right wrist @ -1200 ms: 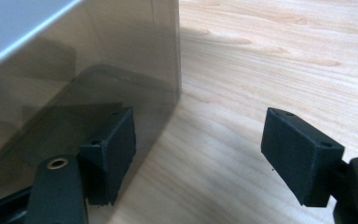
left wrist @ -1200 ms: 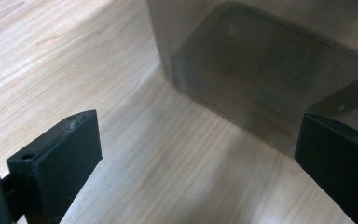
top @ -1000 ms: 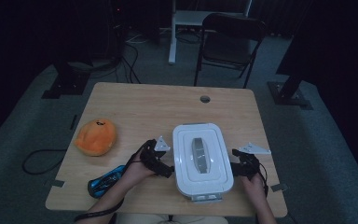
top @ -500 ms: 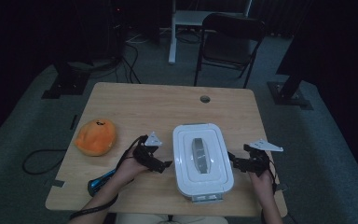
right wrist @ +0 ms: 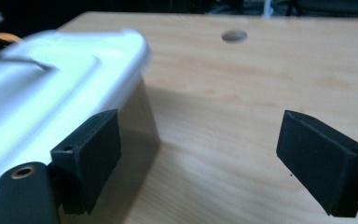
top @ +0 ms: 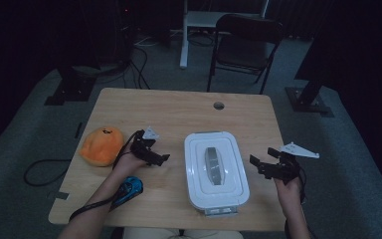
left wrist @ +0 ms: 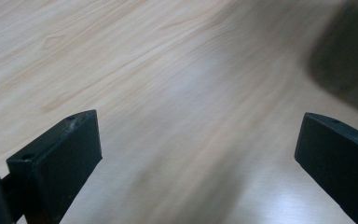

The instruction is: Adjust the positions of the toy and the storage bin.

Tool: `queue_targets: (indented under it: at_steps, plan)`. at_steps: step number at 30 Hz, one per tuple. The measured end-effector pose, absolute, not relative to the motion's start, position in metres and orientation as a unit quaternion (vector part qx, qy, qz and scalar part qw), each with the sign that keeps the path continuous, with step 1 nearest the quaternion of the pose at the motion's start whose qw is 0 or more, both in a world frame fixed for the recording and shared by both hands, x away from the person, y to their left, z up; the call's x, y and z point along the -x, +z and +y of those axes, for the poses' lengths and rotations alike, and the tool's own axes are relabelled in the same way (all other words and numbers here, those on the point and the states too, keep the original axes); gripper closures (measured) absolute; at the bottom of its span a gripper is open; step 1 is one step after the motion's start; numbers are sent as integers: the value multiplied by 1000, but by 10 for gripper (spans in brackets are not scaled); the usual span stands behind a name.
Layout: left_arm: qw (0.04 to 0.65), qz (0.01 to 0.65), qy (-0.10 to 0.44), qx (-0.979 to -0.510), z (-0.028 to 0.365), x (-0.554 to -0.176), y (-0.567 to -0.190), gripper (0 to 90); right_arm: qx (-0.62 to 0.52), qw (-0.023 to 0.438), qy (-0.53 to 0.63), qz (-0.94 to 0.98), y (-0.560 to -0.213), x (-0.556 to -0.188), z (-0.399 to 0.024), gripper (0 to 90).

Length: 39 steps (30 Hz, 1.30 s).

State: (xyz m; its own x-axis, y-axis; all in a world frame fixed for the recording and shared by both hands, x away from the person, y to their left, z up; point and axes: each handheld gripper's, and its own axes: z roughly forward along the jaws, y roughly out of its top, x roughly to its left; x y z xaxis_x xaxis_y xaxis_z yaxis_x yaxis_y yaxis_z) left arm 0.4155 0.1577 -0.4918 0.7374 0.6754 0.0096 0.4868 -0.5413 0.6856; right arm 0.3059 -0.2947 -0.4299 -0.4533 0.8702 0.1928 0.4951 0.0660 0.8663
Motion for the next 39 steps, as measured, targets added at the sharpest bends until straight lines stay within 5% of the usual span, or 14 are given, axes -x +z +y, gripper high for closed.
queue_targets:
  at_steps: [15,28,39]
  plan:
    - [310,343,126,-878,160,-432,-518,12,-413,195,489,743,-382,-278,-241,121]
    - [334,345,143,-865,167,-432,-523,11,-377,133,483,779,-378,-267,-198,113]
    - [330,316,128,-880,156,-414,-504,11,-403,148,478,766,-390,-270,-221,113]
